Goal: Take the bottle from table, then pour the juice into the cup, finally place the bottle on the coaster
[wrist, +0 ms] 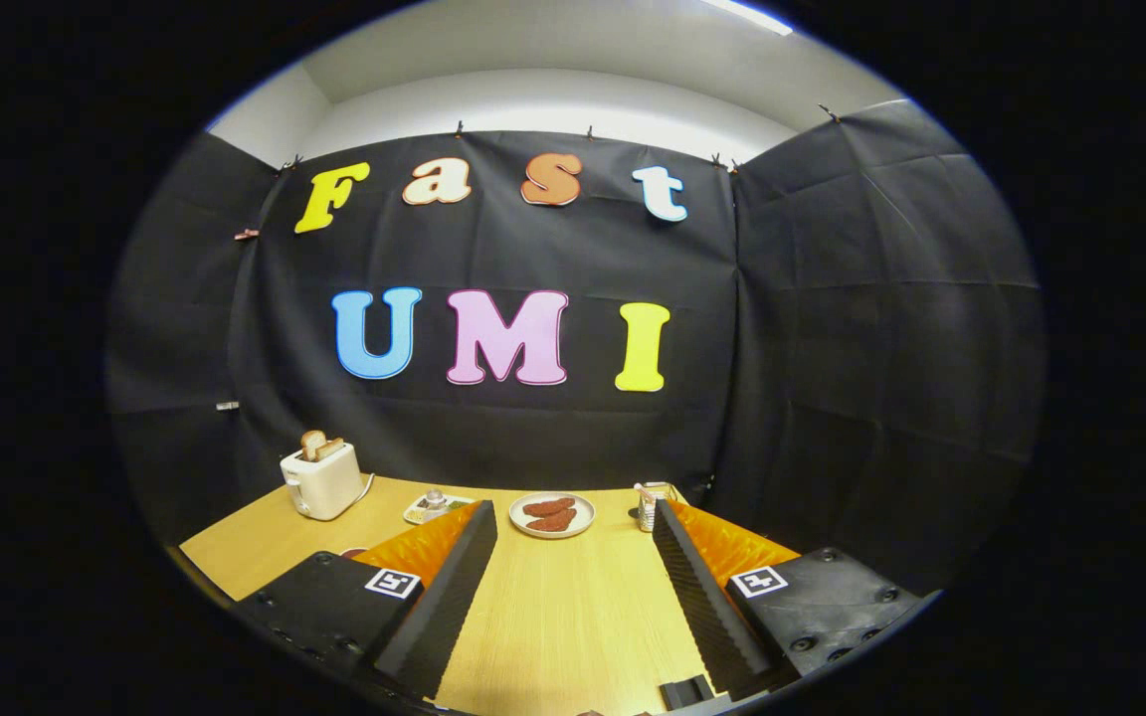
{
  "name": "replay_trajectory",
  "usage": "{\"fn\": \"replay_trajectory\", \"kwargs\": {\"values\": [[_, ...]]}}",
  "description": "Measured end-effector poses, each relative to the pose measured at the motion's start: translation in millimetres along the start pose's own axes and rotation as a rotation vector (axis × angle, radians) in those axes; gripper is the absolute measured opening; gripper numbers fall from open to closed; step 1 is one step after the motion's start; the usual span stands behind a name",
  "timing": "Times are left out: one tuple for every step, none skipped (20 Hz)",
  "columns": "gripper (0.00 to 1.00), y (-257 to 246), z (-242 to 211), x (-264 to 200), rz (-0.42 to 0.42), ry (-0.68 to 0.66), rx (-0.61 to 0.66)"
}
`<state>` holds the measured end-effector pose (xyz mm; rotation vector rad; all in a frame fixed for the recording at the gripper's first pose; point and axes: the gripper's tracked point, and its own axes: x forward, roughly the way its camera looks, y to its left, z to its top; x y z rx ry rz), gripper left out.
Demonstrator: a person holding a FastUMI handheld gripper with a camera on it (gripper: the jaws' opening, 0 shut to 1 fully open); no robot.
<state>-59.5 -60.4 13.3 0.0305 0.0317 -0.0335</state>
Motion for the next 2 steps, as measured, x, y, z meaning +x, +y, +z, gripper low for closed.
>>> {"fn": "replay_trajectory", "kwargs": {"values": [[0.97,1.4,0.6,1.7,-0.003,-0.002,0.002],[0.97,0.3,2.3,4.4,-0.008,-0.005,-0.001]]}}
